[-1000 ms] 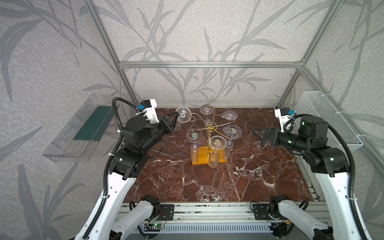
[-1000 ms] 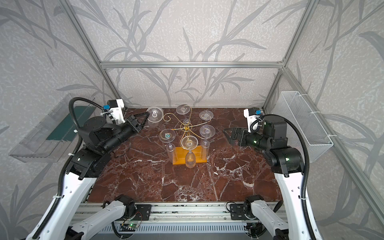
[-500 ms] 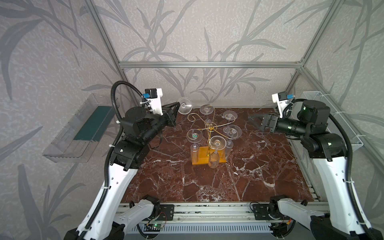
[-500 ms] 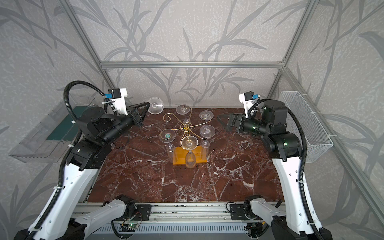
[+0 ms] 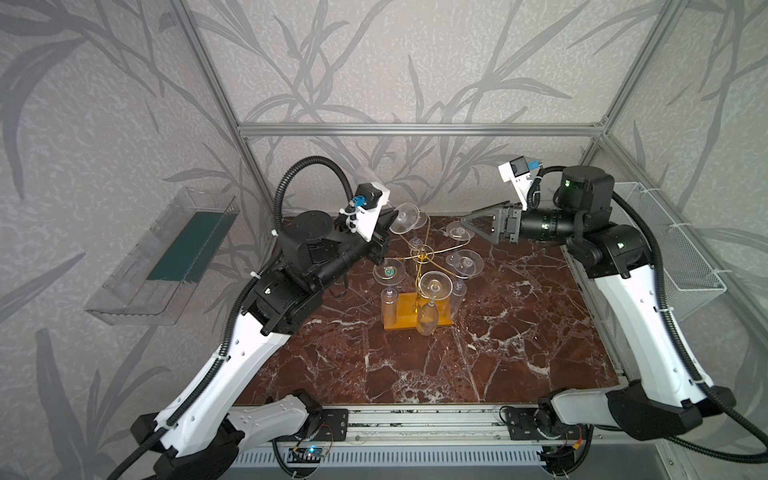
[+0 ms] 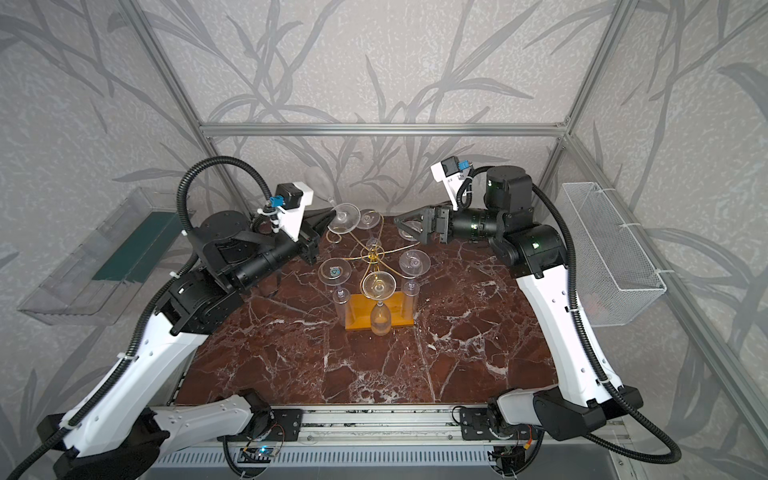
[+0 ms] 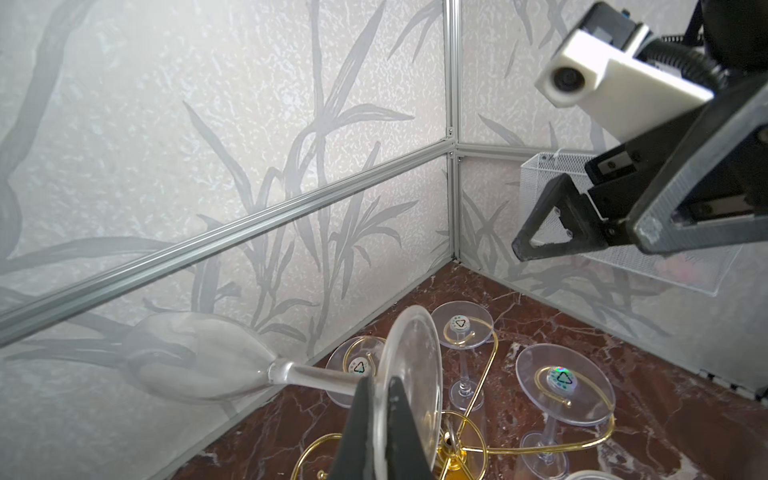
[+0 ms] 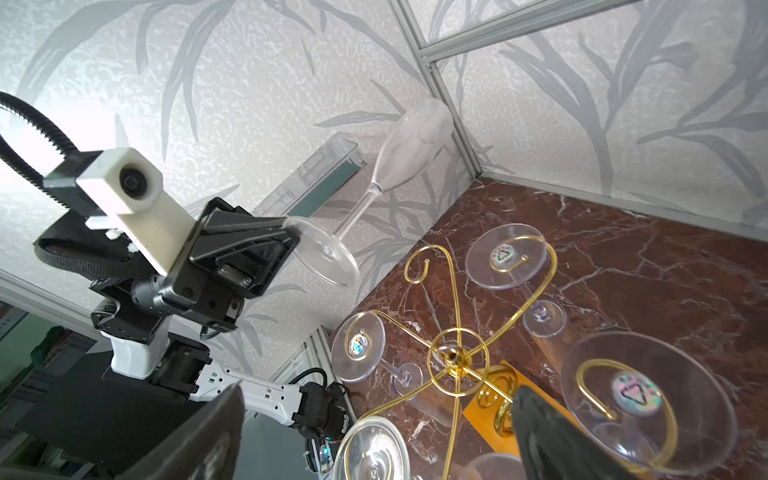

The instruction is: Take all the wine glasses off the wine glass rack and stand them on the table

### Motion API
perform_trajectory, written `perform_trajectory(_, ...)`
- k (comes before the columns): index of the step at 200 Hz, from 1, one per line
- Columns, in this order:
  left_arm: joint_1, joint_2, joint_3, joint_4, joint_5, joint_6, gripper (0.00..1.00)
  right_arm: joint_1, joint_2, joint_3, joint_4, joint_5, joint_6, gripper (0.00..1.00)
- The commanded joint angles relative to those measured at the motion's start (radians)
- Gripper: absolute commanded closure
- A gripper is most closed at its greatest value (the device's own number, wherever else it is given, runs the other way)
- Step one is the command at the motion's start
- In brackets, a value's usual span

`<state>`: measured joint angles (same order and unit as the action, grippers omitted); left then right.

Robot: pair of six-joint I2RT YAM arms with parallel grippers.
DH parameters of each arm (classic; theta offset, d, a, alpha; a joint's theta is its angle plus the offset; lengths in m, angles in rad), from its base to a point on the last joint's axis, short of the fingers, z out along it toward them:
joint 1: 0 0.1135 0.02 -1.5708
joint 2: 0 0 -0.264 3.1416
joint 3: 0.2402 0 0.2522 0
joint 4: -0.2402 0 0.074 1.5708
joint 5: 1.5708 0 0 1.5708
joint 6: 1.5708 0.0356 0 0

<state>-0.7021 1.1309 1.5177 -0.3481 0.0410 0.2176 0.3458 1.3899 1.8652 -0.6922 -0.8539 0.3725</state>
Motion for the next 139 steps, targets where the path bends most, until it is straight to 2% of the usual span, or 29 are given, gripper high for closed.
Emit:
perform_trajectory(1,-0.083,0.005,0.011,0.046,-0.165,0.261,1.0,0.009,0.028,0.052,-0.013,-0.042,-0.021,0.02)
perform_trajectory(39,-0.211,0.019,-0.031,0.129,-0.306,0.451,1.0,0.028,0.074,0.1,-0.016,-0.054,-0.012,0.02)
perform_trajectory(79,-0.343,0.055,-0.084,0.238,-0.461,0.715,1.0,0.062,0.112,0.142,-0.024,-0.059,-0.01,0.02)
perform_trajectory(107,-0.382,0.061,-0.111,0.294,-0.466,0.791,1.0,0.09,0.144,0.186,-0.049,-0.055,-0.021,0.02)
perform_trajectory(139,-0.438,0.082,-0.147,0.37,-0.512,0.949,1.0,0.122,0.177,0.232,-0.085,-0.042,-0.038,0.04)
